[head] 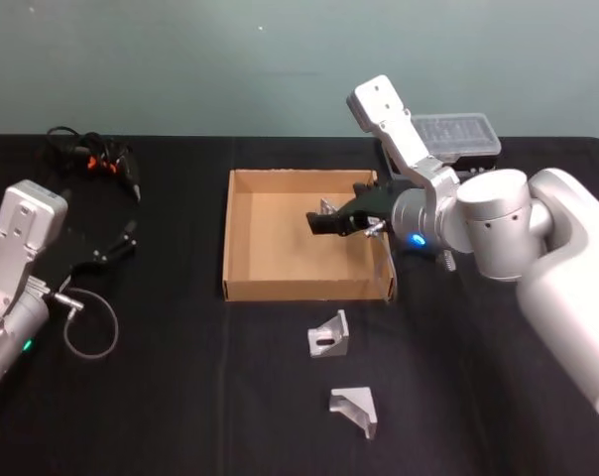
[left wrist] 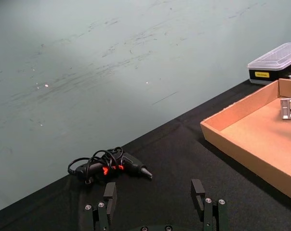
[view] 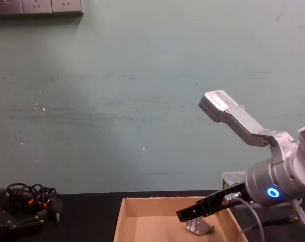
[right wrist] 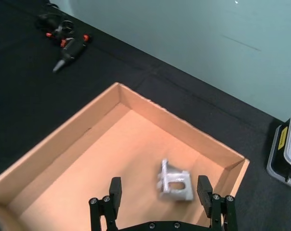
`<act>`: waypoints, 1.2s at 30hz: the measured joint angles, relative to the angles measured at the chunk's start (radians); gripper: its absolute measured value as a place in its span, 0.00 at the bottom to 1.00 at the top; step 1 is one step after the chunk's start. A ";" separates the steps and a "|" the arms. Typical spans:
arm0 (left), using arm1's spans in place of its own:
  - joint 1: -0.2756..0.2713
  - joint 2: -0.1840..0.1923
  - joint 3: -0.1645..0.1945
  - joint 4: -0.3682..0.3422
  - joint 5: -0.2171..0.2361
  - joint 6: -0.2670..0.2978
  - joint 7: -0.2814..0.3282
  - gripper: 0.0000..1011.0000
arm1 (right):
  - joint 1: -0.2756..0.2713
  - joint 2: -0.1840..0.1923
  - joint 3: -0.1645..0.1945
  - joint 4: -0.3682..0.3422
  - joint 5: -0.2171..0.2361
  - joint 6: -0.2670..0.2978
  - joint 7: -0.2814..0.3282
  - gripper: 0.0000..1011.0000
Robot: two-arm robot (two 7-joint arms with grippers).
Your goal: Use one hand to pick up the angle iron from the table and place it into the box.
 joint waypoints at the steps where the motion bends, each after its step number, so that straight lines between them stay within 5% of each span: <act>1: 0.000 0.000 0.000 0.000 0.000 0.000 0.000 1.00 | 0.000 0.000 0.000 0.000 0.000 0.000 0.000 0.99; 17: 0.000 0.000 0.000 0.000 0.000 0.000 0.000 1.00 | -0.333 0.157 0.111 -0.589 0.018 0.245 -0.010 0.99; 24: 0.000 0.000 0.000 0.000 0.000 0.000 0.000 1.00 | -0.429 0.202 0.134 -0.782 0.017 0.355 0.003 0.99; 28: 0.000 0.000 0.000 0.000 0.000 0.000 0.000 1.00 | -0.442 0.196 0.125 -0.809 0.016 0.412 0.012 0.99; 36: 0.000 0.000 0.000 0.000 0.000 0.000 0.000 1.00 | -0.429 0.124 0.116 -0.766 0.018 0.523 0.021 0.99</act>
